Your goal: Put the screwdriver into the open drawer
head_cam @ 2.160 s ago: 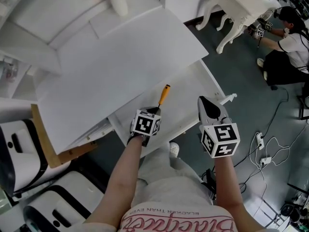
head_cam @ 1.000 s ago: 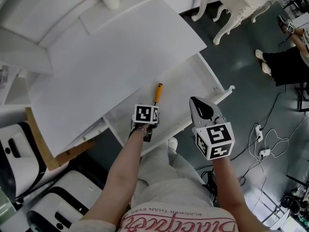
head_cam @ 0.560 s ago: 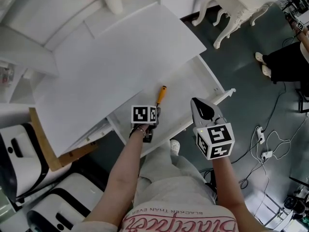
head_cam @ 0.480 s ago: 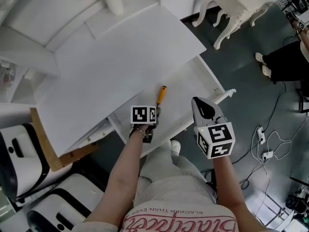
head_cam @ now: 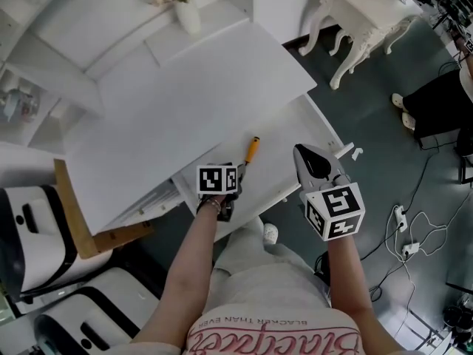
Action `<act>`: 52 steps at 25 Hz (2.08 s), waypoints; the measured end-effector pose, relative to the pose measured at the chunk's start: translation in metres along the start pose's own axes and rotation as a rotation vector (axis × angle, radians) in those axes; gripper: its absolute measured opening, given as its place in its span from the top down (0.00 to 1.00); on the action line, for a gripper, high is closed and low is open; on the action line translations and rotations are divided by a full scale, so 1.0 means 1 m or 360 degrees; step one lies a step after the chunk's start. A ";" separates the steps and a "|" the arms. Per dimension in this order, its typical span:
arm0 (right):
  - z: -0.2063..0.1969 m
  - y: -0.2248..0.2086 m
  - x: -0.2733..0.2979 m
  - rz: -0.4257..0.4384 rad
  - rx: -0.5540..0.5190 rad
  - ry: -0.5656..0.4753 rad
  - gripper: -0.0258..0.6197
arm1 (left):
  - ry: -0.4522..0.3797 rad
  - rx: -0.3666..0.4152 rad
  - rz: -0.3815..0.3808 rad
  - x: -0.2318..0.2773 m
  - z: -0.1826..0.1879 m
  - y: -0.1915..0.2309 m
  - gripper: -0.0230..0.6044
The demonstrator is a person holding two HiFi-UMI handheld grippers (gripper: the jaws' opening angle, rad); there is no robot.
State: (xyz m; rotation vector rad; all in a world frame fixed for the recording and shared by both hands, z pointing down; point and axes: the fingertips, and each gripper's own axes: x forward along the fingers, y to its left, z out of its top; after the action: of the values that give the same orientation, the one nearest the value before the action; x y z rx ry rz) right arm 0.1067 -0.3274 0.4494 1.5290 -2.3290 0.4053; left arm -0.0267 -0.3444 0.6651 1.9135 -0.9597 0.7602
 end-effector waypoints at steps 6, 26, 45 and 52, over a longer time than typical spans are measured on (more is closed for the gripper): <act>0.019 0.002 -0.008 0.0002 -0.0023 -0.0071 0.96 | -0.0103 0.0044 -0.0016 -0.022 0.015 -0.011 0.72; 0.086 0.018 -0.034 0.0037 -0.0141 -0.0346 0.96 | -0.0676 0.0290 0.0101 -0.133 0.101 -0.040 0.93; 0.138 0.026 -0.064 0.0039 -0.0253 -0.0573 0.96 | -0.1247 0.0493 0.0223 -0.256 0.161 -0.064 0.94; 0.162 0.021 -0.081 -0.0012 -0.0281 -0.0681 0.96 | -0.1505 0.0594 0.0252 -0.309 0.172 -0.078 0.93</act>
State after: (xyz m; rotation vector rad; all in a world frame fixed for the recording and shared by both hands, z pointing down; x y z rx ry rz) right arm 0.0988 -0.3179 0.2673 1.6638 -2.5837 -0.1457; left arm -0.0988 -0.3660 0.3104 2.6089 -1.6229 0.0583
